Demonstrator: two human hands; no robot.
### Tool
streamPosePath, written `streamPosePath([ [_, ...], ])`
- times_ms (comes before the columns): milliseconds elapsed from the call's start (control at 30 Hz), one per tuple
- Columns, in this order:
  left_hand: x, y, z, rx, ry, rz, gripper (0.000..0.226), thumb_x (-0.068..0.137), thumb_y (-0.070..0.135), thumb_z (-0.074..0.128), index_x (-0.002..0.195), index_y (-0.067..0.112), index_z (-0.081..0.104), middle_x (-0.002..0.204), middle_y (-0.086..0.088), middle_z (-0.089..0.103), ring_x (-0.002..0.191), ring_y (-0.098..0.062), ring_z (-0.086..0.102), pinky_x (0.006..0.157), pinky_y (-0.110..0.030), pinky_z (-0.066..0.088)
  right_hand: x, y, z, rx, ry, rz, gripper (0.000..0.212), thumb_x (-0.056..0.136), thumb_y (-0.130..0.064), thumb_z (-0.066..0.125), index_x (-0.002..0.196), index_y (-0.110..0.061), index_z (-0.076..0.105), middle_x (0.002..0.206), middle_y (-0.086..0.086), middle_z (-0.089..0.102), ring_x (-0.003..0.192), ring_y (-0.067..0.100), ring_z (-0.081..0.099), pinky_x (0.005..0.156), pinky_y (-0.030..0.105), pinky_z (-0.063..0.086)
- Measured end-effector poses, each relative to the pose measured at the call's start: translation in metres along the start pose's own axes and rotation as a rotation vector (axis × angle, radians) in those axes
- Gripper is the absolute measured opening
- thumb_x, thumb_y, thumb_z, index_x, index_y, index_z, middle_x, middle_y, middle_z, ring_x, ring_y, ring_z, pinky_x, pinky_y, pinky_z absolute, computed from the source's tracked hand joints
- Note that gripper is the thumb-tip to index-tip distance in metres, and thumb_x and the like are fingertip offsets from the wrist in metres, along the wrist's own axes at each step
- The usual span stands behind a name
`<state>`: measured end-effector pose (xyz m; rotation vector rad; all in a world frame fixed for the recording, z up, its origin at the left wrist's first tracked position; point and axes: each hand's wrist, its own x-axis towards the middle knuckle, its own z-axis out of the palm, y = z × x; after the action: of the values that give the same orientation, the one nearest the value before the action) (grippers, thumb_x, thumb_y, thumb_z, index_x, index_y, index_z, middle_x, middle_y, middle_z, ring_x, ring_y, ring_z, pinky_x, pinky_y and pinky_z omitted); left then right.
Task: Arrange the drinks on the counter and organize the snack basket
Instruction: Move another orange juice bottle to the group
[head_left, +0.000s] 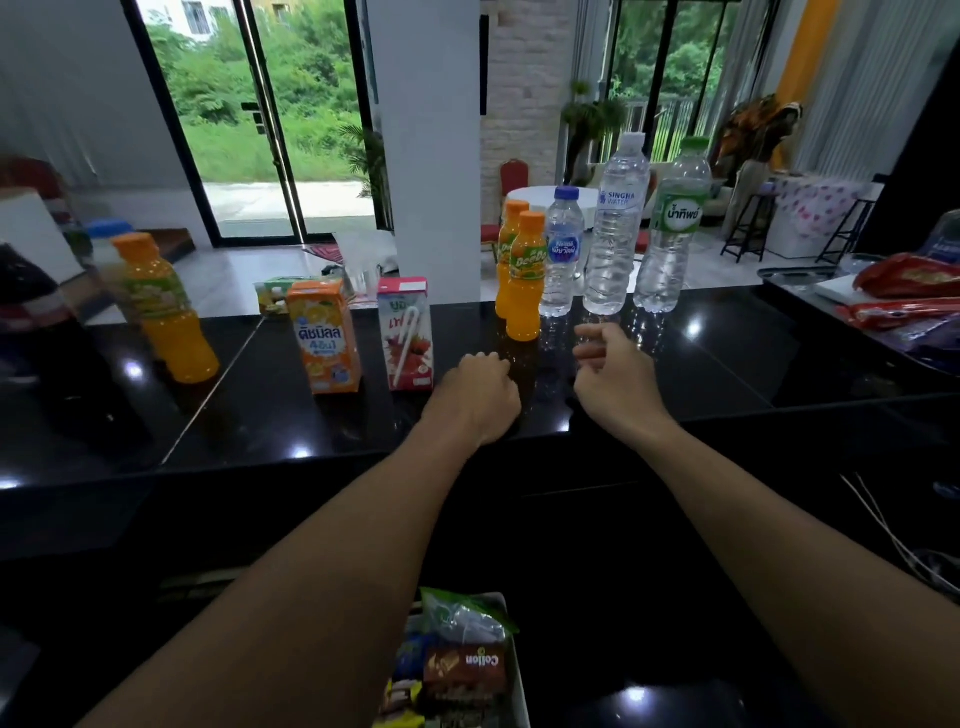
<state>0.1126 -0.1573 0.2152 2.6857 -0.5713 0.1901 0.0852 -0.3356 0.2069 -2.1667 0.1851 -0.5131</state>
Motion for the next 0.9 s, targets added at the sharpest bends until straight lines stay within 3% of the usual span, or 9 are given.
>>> streamPosePath([
  [67, -0.017, -0.007, -0.004, -0.011, -0.003, 0.059, 0.040, 0.096, 0.023, 0.039, 0.125, 0.008, 0.061, 0.131, -0.012, 0.059, 0.120, -0.030, 0.053, 0.099, -0.046, 0.047, -0.009, -0.007, 0.000, -0.019, -0.012, -0.005, 0.052, 0.086, 0.006, 0.052, 0.132, -0.017, 0.055, 0.111, -0.001, 0.060, 0.101, 0.012, 0.059, 0.071, 0.008, 0.040],
  [200, -0.052, -0.039, -0.017, -0.071, -0.012, 0.206, 0.041, 0.098, 0.027, 0.045, 0.135, 0.014, 0.057, 0.144, -0.001, 0.052, 0.135, -0.015, 0.043, 0.110, -0.037, 0.038, -0.025, -0.030, 0.015, -0.078, -0.031, -0.114, 0.054, 0.083, 0.010, 0.050, 0.132, -0.012, 0.057, 0.115, 0.003, 0.060, 0.107, 0.015, 0.057, 0.081, 0.015, 0.043],
  [367, -0.096, -0.099, -0.041, -0.080, 0.189, 0.247, 0.030, 0.094, 0.025, 0.054, 0.116, 0.015, 0.071, 0.122, 0.002, 0.068, 0.112, -0.013, 0.060, 0.094, -0.035, 0.051, -0.029, -0.061, 0.048, -0.084, -0.115, -0.168, 0.055, 0.082, 0.006, 0.050, 0.133, -0.014, 0.055, 0.121, 0.005, 0.061, 0.114, 0.022, 0.057, 0.082, 0.022, 0.043],
  [467, -0.111, -0.140, -0.059, -0.069, 0.365, 0.125, 0.021, 0.092, 0.020, 0.058, 0.102, 0.010, 0.073, 0.103, -0.004, 0.072, 0.095, -0.020, 0.065, 0.082, -0.034, 0.053, -0.024, -0.069, 0.067, -0.195, -0.226, -0.124, 0.056, 0.088, -0.010, 0.050, 0.144, -0.016, 0.045, 0.139, 0.012, 0.054, 0.124, 0.031, 0.054, 0.093, 0.035, 0.047],
  [567, -0.113, -0.179, -0.079, -0.141, 0.523, -0.151, 0.025, 0.092, 0.023, 0.056, 0.109, 0.010, 0.068, 0.103, -0.008, 0.068, 0.091, -0.023, 0.063, 0.078, -0.030, 0.049, -0.019, -0.062, 0.083, -0.516, -0.335, -0.176, 0.050, 0.098, -0.029, 0.039, 0.145, -0.011, 0.040, 0.150, 0.013, 0.045, 0.137, 0.034, 0.044, 0.107, 0.047, 0.038],
  [700, -0.099, -0.223, -0.104, -0.225, 0.549, -0.467, 0.046, 0.087, 0.026, 0.059, 0.128, 0.007, 0.051, 0.120, -0.016, 0.056, 0.109, -0.033, 0.054, 0.093, -0.041, 0.046, -0.006, -0.053, 0.091, -0.720, -0.437, -0.199, 0.061, 0.104, -0.036, 0.022, 0.160, -0.010, 0.016, 0.168, 0.006, 0.011, 0.155, 0.023, 0.009, 0.122, 0.047, 0.013],
  [800, -0.087, -0.243, -0.113, -0.299, 0.533, -0.563, 0.061, 0.084, 0.028, 0.063, 0.135, 0.005, 0.041, 0.132, -0.017, 0.047, 0.122, -0.034, 0.046, 0.102, -0.050, 0.041, -0.002, -0.048, 0.092, -0.737, -0.430, -0.208, 0.062, 0.105, -0.037, 0.020, 0.161, -0.011, 0.011, 0.169, 0.005, 0.006, 0.155, 0.021, 0.005, 0.124, 0.045, 0.009],
  [900, -0.073, -0.252, -0.114, -0.342, 0.548, -0.596, 0.067, 0.084, 0.032, 0.066, 0.138, 0.005, 0.037, 0.136, -0.016, 0.043, 0.126, -0.033, 0.041, 0.105, -0.048, 0.038, -0.001, -0.046, 0.093, -0.732, -0.410, -0.218, 0.061, 0.105, -0.037, 0.020, 0.161, -0.012, 0.012, 0.169, 0.004, 0.008, 0.155, 0.019, 0.006, 0.124, 0.044, 0.008],
])
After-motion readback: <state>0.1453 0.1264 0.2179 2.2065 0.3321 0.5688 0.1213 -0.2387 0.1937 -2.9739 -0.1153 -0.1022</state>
